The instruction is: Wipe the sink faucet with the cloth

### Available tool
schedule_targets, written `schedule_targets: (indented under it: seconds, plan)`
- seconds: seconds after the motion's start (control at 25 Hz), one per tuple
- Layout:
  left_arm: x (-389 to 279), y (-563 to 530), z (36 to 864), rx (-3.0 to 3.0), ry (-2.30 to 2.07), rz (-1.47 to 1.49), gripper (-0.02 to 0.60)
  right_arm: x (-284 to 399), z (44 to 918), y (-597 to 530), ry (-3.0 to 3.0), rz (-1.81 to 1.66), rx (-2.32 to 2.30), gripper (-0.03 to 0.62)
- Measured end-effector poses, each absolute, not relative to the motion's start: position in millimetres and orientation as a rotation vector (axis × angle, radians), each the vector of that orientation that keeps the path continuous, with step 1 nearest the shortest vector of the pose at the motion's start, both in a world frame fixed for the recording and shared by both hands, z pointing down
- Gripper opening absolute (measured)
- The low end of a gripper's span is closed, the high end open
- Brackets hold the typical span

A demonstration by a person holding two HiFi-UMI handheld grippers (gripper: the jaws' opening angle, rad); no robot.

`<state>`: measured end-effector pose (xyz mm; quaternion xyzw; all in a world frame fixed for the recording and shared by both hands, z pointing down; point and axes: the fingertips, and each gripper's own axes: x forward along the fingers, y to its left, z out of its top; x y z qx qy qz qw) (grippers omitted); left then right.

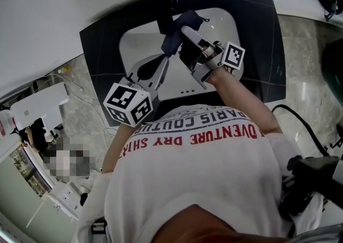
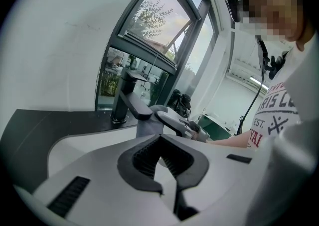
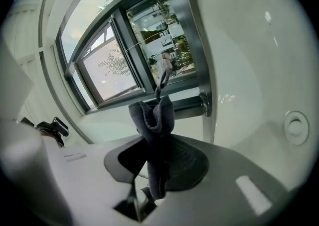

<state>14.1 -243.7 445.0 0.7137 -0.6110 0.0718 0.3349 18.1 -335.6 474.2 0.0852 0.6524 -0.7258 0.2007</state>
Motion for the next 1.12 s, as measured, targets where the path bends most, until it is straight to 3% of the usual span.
schedule_targets:
  seconds: [0.4, 1.12]
  plan:
    - [15, -243, 445, 1.865, -1.592, 0.194, 0.000, 17, 489, -369, 2.252, -1.812, -0.006, 0.075]
    - [-8, -242, 457, 1.837, -1.606, 0.224, 0.000, -39, 485, -395, 1.995, -1.860, -0.016, 0.075]
